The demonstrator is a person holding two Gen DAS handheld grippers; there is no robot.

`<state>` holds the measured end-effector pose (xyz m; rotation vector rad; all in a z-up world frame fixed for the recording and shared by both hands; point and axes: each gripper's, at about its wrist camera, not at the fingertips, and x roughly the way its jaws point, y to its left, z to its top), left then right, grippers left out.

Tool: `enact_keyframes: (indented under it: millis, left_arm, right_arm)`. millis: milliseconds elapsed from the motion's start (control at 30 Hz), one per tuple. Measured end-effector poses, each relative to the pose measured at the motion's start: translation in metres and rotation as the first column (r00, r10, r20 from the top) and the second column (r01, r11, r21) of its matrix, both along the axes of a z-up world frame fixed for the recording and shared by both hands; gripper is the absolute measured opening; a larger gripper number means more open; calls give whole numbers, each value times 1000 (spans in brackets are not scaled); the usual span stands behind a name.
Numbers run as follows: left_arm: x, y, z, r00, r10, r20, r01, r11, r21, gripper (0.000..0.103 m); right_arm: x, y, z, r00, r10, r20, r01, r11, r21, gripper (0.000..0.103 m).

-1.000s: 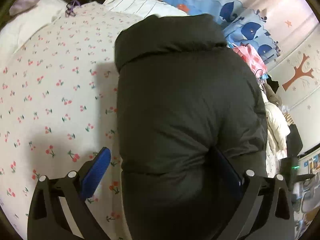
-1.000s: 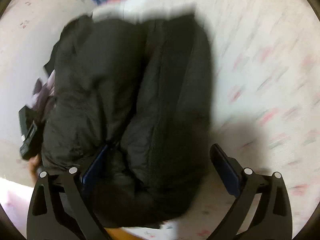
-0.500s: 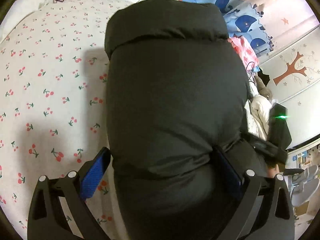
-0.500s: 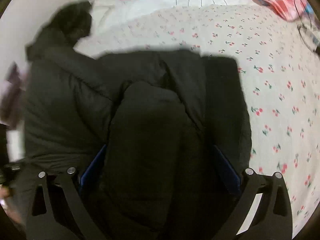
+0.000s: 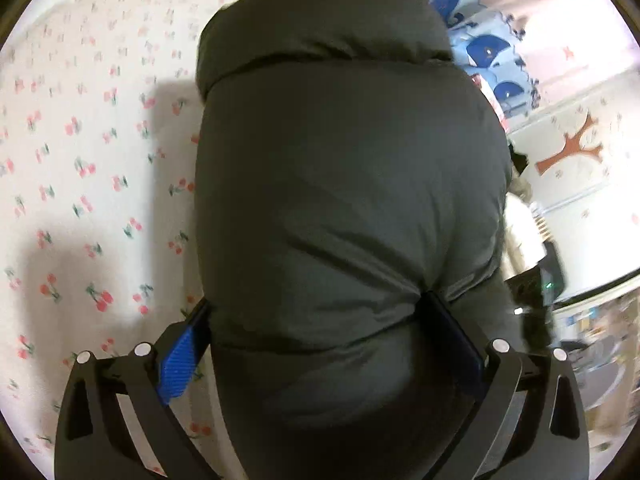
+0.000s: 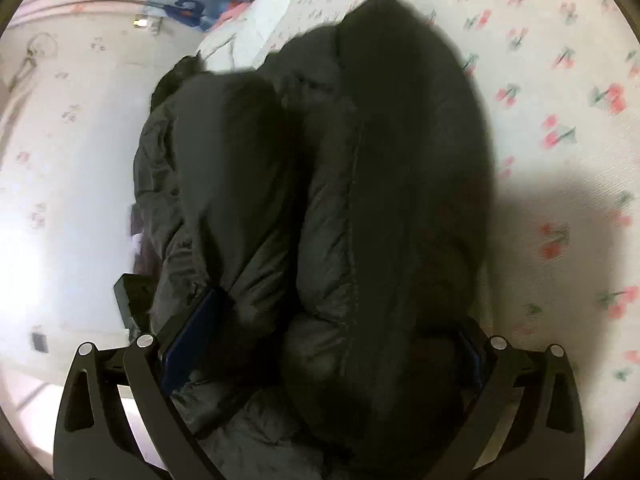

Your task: Fold large clothes

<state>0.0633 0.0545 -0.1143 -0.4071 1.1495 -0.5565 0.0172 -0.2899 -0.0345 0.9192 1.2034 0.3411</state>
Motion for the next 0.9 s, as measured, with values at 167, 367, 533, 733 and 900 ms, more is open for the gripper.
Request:
enact_keyframes:
  millis: [167, 367, 533, 733, 900]
  left_arm:
    - [-4, -15, 16, 994, -14, 111, 3, 995, 98, 97]
    - [-4, -30, 23, 980, -21, 199, -14, 985, 173, 97]
    - [-11, -35, 27, 955, -38, 295, -30, 974, 224, 97]
    - [-29, -38, 40, 896, -84, 435, -71, 942, 329, 96]
    - [-34, -38, 42, 884, -94, 458, -75, 938, 338, 96]
  right_arm:
    - [1, 1, -5, 999, -2, 40, 2, 1000, -8, 97]
    - [-6, 0, -15, 993, 93, 74, -97, 993, 61, 97]
    - [11, 8, -24, 993, 85, 80, -87, 996, 23, 97]
    - [25, 41, -9, 973, 173, 150, -187, 979, 86, 97]
    - [23, 41, -10, 968, 202, 150, -216, 972, 90, 97]
